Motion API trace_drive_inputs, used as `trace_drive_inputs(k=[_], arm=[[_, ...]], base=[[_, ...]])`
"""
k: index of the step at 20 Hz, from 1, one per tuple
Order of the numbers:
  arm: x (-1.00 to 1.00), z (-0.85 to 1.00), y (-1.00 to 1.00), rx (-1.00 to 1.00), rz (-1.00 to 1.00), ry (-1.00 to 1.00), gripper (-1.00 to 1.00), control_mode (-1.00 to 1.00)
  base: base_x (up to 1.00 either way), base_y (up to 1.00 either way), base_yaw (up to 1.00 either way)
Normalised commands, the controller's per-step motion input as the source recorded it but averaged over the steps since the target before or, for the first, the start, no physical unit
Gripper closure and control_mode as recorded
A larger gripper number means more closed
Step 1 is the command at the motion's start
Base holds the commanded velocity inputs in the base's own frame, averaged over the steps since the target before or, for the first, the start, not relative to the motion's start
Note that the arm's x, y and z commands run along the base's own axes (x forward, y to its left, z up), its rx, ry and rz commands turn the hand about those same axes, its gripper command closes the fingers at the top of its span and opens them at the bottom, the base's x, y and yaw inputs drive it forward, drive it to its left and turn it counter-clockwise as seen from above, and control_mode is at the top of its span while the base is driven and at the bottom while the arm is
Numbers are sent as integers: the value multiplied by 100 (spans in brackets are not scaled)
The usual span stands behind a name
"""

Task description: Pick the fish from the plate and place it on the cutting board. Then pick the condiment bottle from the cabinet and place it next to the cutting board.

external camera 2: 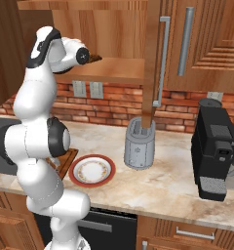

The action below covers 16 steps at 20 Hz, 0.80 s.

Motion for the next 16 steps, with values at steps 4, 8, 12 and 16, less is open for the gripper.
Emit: trace_drive_inputs(k=[4, 8, 12, 16], arm=[[0, 0, 0, 0, -1, 0, 100, -100], [0, 0, 0, 0, 0, 0, 100, -100], [-1, 0, 0, 0, 0, 0, 100, -100], [-7, 0, 0, -1, 0, 0, 100, -100]], base=[[0, 0, 0], [0, 0, 0], [0, 0, 0], [0, 0, 0]])
